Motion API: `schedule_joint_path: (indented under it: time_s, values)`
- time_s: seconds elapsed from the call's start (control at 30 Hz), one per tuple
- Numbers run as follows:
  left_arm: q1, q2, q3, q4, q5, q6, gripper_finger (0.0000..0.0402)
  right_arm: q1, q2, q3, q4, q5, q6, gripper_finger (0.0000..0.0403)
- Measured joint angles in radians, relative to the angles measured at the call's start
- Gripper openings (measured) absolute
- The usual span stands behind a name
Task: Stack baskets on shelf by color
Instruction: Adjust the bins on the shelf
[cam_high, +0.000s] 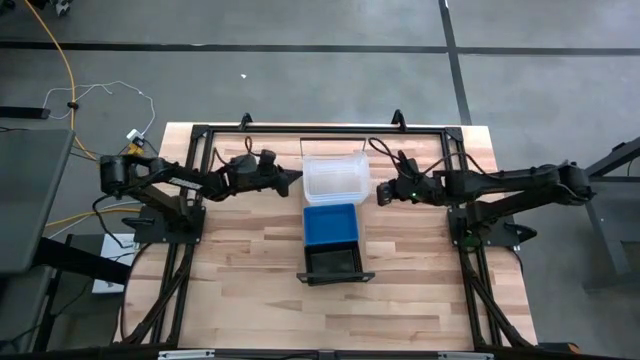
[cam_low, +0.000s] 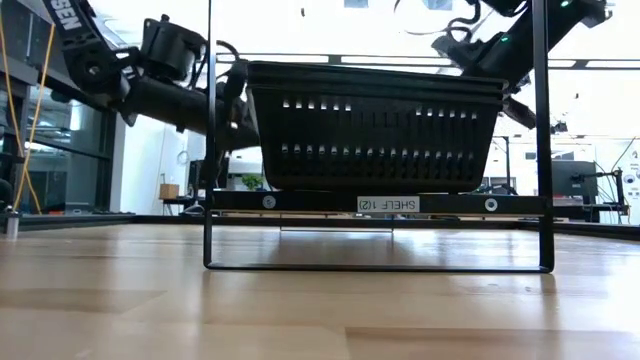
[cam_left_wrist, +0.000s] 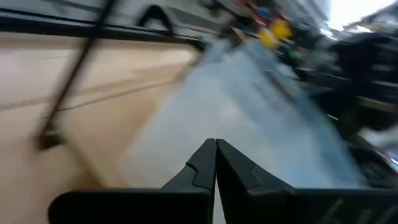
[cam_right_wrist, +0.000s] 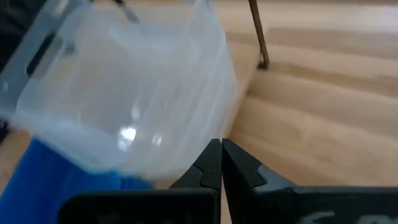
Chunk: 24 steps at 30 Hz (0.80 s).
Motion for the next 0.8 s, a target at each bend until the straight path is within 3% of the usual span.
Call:
schedule_joint_path:
  time_s: [0.17, 0.27, 0.43, 0.63, 0.8]
  values:
    - [-0.003, -0.112, 0.0, -0.107, 0.301, 0.027, 0.0, 0.039, -0.046, 0.003, -0.1, -0.135, 0.0, 0.0]
    - [-0.061, -0.176, 0.0, -0.253, 0.384, 0.032, 0.0, 0.083, -0.045, 0.003, -0.134, -0.161, 0.014, 0.0]
    - [-0.208, -0.253, 0.0, -0.482, 0.261, 0.044, 0.0, 0.137, -0.043, 0.003, -0.144, -0.107, 0.067, 0.0]
    - [-0.381, -0.252, 0.0, -0.485, 0.126, -0.004, 0.0, 0.143, -0.026, 0.003, -0.142, -0.111, 0.089, 0.0]
    - [-0.463, -0.189, 0.0, -0.465, 0.007, -0.066, 0.0, 0.143, 0.025, 0.003, -0.128, -0.11, 0.088, 0.0]
